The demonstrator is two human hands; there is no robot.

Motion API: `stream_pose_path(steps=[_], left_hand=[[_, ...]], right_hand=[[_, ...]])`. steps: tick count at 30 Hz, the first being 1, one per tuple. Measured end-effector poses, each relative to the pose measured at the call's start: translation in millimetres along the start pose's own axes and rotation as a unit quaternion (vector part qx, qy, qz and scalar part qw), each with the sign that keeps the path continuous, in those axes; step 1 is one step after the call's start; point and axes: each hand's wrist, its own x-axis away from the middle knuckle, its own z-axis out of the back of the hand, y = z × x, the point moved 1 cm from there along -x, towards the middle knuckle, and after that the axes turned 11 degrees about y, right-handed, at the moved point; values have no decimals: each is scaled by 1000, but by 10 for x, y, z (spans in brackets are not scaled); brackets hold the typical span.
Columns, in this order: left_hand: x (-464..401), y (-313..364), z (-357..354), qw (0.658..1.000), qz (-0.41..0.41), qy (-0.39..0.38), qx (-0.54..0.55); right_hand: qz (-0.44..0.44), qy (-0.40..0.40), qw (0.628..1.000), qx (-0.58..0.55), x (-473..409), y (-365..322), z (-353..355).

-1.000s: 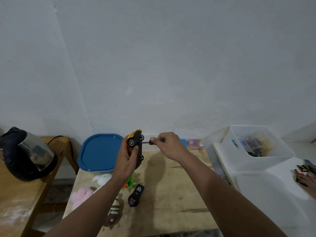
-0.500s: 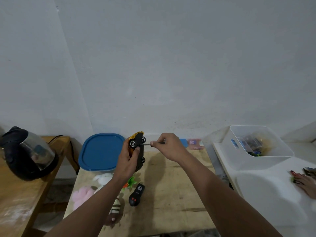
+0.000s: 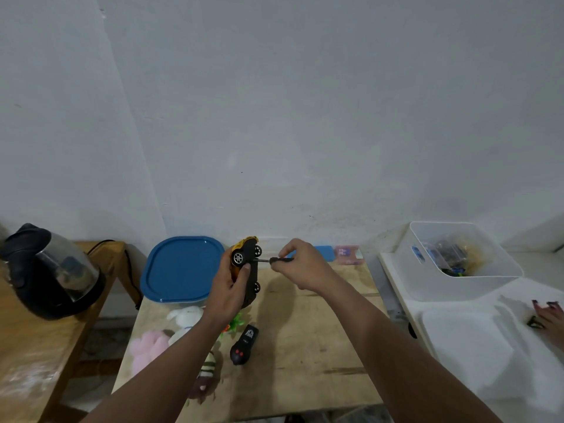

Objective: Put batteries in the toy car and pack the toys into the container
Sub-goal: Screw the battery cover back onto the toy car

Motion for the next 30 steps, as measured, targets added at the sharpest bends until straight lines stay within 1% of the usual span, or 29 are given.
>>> stream_pose_path(steps=[2, 3, 6, 9, 11, 13, 14, 16, 18, 21, 22, 26, 29, 30], left_hand=[[4, -11, -4, 1000, 4, 2, 0], [7, -23, -3, 1000, 8, 4, 0], [13, -48, 7, 1000, 11, 4, 3], [17, -40, 1, 1000, 15, 5, 4], [9, -26, 3, 1000, 20, 8, 2], [1, -28, 10, 1000, 20, 5, 7], [-1, -28, 17, 1000, 18, 2, 6], [0, -14, 30, 1000, 13, -1, 5], [10, 9, 38, 1000, 9, 0, 11], [27, 18, 50, 1000, 6, -2, 16], [32, 20, 53, 1000, 6, -5, 16], [45, 40, 53, 1000, 6, -9, 10], [44, 34, 50, 1000, 9, -11, 12], [48, 36, 48, 1000, 11, -14, 13]], right_hand=[[-30, -28, 998, -41, 28, 11, 22], [-28, -23, 999, -40, 29, 21, 30], [1, -9, 999, 33, 61, 21, 14], [-29, -21, 999, -7, 68, 67, -3], [-13, -7, 1000, -10, 63, 81, -14], [17, 2, 1000, 6, 73, 57, -28], [18, 1, 1000, 16, 86, 38, -36], [-7, -5, 1000, -13, 80, 33, -24], [-29, 6, 999, -34, 57, 58, -22], [13, 15, 1000, 5, 60, 79, -34], [11, 11, 1000, 15, 72, 77, -41], [-21, 17, 999, -36, 88, 102, -35], [22, 42, 999, 10, 100, 112, -62], [22, 41, 999, 23, 121, 91, -56]])
